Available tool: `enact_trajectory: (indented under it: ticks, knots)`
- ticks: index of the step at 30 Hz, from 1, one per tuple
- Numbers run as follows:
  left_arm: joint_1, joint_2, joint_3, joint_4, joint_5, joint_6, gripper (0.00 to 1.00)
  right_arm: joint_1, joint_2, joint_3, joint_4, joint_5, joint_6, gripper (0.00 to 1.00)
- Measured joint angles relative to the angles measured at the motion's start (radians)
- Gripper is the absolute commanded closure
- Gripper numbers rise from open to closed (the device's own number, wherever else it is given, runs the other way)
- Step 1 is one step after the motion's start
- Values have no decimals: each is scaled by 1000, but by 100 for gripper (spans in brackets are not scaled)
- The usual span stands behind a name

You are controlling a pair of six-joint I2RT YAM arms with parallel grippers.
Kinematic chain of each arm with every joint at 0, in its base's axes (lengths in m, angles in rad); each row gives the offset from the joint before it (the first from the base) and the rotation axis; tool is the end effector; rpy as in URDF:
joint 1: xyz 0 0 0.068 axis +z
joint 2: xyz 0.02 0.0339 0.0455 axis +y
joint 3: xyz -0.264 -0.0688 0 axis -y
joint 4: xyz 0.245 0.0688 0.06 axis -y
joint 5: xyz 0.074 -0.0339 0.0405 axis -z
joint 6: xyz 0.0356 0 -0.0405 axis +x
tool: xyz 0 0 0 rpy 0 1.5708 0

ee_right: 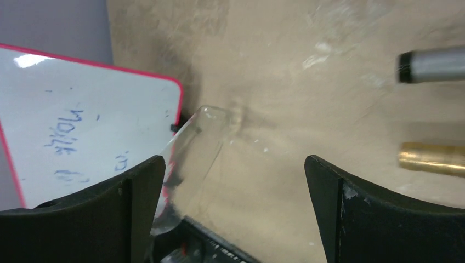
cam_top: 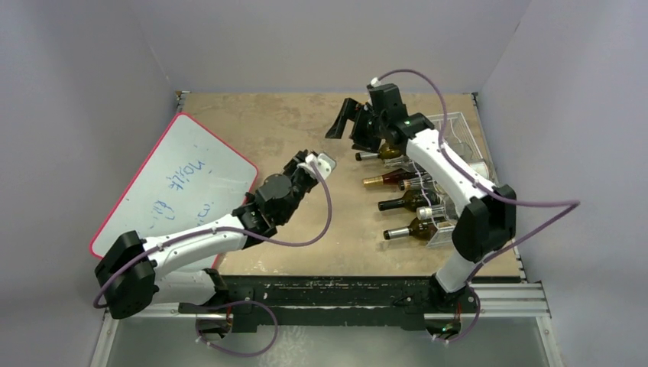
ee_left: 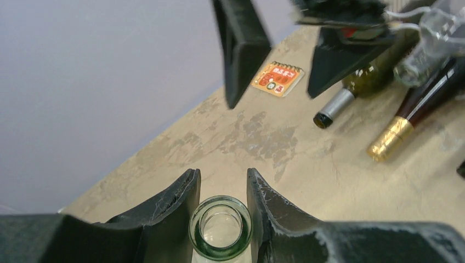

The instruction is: Take the wine bottle off the wine rack

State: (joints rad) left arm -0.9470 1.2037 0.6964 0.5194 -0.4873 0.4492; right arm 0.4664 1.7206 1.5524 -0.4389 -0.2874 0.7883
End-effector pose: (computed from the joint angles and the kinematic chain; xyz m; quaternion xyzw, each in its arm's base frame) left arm 0.1736 -0.2127 0.2946 0.3069 0.6328 -0.0057 0.7109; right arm 0.3526 0.1888 0.3310 0.0750 0.8763 0.3720 0.2968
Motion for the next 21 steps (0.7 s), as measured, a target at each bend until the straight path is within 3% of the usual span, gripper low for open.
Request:
enact_trajectory:
  ticks: [4, 9, 15, 21]
  knots:
    - [54, 30, 102, -79, -10, -123, 100, 0, -112, 9, -43, 196, -138, 0]
    - [211, 76, 231, -159, -6, -287, 100, 0, -294, 21, -88, 387, -319, 0]
    - [314, 224, 411, -245, -21, -433, 100, 0, -527, -39, -75, 476, -474, 0]
    - [390, 404, 635, -362, -7, -526, 100, 0, -615, -69, -73, 511, -543, 0]
